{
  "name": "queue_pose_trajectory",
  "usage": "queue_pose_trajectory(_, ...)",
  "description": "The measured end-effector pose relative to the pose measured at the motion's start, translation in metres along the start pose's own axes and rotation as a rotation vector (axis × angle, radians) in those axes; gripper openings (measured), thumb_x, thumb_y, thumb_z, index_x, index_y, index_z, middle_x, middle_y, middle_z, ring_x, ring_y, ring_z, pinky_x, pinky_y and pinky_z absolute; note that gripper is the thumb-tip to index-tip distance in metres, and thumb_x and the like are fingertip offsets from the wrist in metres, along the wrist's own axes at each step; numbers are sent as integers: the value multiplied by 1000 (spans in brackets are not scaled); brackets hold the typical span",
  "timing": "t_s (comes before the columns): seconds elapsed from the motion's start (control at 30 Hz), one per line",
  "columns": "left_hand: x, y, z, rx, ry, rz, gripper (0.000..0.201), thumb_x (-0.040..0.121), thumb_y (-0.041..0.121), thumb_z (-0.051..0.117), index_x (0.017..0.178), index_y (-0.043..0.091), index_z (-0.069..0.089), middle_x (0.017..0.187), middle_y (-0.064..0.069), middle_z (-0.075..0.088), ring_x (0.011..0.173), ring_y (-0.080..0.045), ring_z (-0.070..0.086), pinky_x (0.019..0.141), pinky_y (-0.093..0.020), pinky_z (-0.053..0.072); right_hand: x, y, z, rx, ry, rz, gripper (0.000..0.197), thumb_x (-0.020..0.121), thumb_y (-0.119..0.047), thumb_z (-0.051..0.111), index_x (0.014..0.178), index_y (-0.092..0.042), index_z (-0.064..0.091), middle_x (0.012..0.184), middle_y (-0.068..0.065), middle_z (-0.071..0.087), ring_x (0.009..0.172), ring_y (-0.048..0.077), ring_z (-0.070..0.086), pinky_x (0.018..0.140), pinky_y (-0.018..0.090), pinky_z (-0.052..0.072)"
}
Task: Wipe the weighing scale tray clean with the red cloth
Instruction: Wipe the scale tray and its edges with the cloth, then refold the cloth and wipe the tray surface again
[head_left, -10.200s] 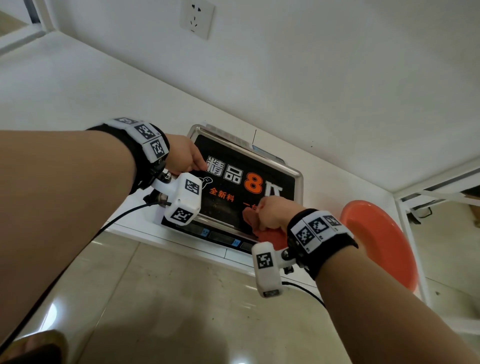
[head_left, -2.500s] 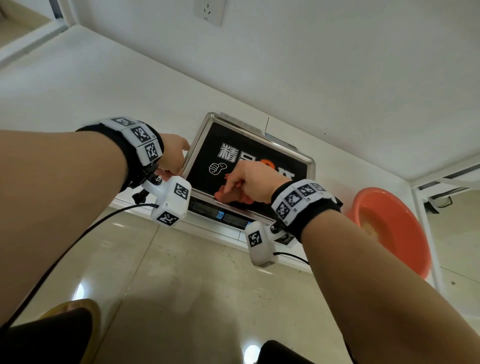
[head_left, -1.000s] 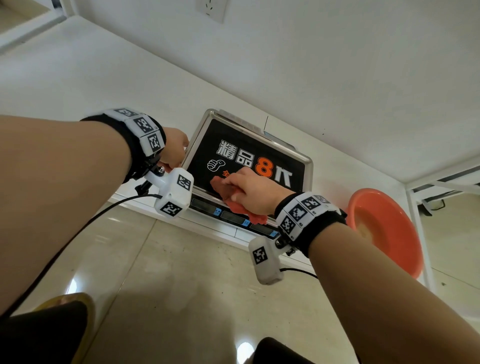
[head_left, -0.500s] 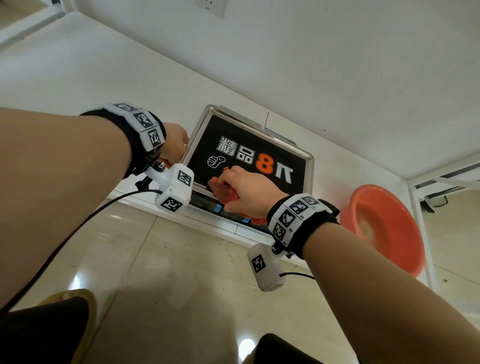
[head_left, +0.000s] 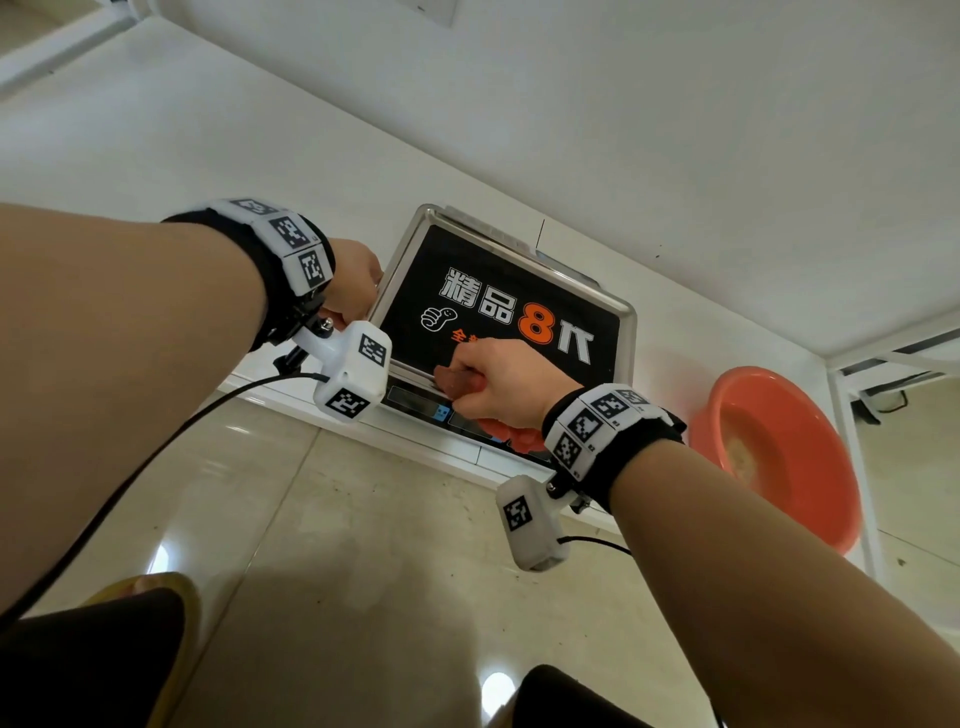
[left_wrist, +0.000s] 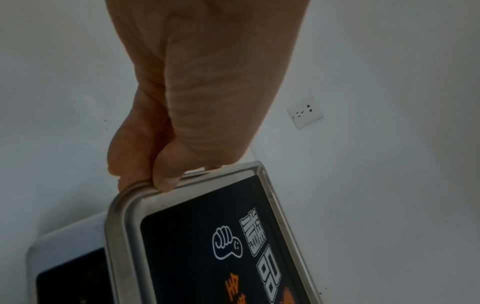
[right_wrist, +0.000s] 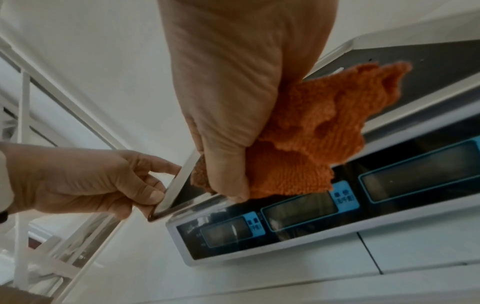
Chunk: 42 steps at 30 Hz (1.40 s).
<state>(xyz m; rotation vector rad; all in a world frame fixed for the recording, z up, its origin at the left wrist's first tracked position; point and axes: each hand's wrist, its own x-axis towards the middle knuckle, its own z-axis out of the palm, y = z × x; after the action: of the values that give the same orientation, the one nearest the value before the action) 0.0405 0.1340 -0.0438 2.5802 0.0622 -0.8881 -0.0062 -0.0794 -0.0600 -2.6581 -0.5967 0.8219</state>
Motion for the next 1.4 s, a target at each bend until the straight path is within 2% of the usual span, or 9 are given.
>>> queue_pose_trajectory(0.1, 0, -1, -1, -39, 16, -6, 46, 88, -2, 55, 133, 5, 51, 81, -3, 59, 63, -16, 58, 55, -26, 52, 0, 2, -3, 61, -37, 27, 9, 87, -18, 68, 88, -21, 59, 81, -5, 60, 67, 11, 58, 52, 19, 47)
queue_pose_trajectory(0.27, -2, 0, -2, 88, -52, 8, 34, 82, 0, 62, 110, 14, 48, 103, -13, 59, 86, -27, 63, 89, -36, 53, -3, 17, -14, 203, -17, 98, 10, 84, -26, 71, 89, -29, 62, 92, -2, 66, 82, 17, 65, 72, 34, 59)
queue_pose_trajectory(0.43, 5, 2, -10, -84, 117, -19, 64, 82, 5, 63, 141, 12, 40, 130, -13, 55, 105, -31, 62, 90, -41, 54, -12, 35, -32, 809, 325, 212, 15, 84, -11, 74, 92, -21, 66, 86, 4, 68, 75, 19, 66, 67, 36, 58)
queue_pose_trajectory(0.53, 5, 13, -19, -284, 242, 82, 49, 84, 8, 59, 132, 12, 50, 119, -9, 61, 103, -26, 62, 90, -39, 53, -10, 30, -42, 1186, 451, 207, 21, 88, 1, 67, 95, -19, 65, 82, 5, 69, 71, 20, 66, 67, 39, 59)
queue_pose_trajectory(0.67, -6, 39, -16, -722, -123, 125, 28, 89, 1, 56, 117, 5, 57, 92, -10, 70, 72, -17, 66, 60, -25, 58, -3, 20, -53, 1493, 498, 110, 19, 91, 4, 63, 99, -13, 62, 80, 8, 69, 69, 20, 68, 68, 40, 60)
queue_pose_trajectory(0.83, -8, 52, -7, -849, -470, 153, 35, 98, 9, 43, 133, 6, 49, 120, -13, 68, 108, -27, 66, 92, -39, 52, 5, 13, -59, 1688, 541, 19, 21, 91, 4, 63, 103, -12, 60, 86, 7, 68, 73, 19, 69, 65, 38, 61)
queue_pose_trajectory(1.0, -10, 57, -10, -886, -634, 256, 41, 96, 12, 45, 136, 4, 49, 132, -14, 60, 122, -29, 58, 98, -39, 48, 8, 10, -61, 1800, 582, -12, 19, 90, 6, 64, 99, -12, 63, 90, 7, 69, 78, 21, 68, 70, 40, 61)
queue_pose_trajectory(1.27, -4, 59, -13, -1013, -407, 238, 15, 96, 10, 51, 87, 11, 63, 88, -7, 74, 84, -15, 71, 81, -28, 55, 8, 13, -59, 1606, 623, 112, 17, 87, 0, 72, 94, -11, 61, 102, 18, 68, 101, 35, 64, 95, 63, 50)
queue_pose_trajectory(1.4, -3, 61, -15, -1047, -216, 241, 18, 95, 7, 52, 78, 13, 53, 78, -8, 64, 71, -16, 64, 75, -28, 56, 4, 18, -59, 1457, 608, 212, 22, 86, -10, 77, 103, -12, 64, 105, 17, 68, 91, 31, 66, 91, 58, 55)
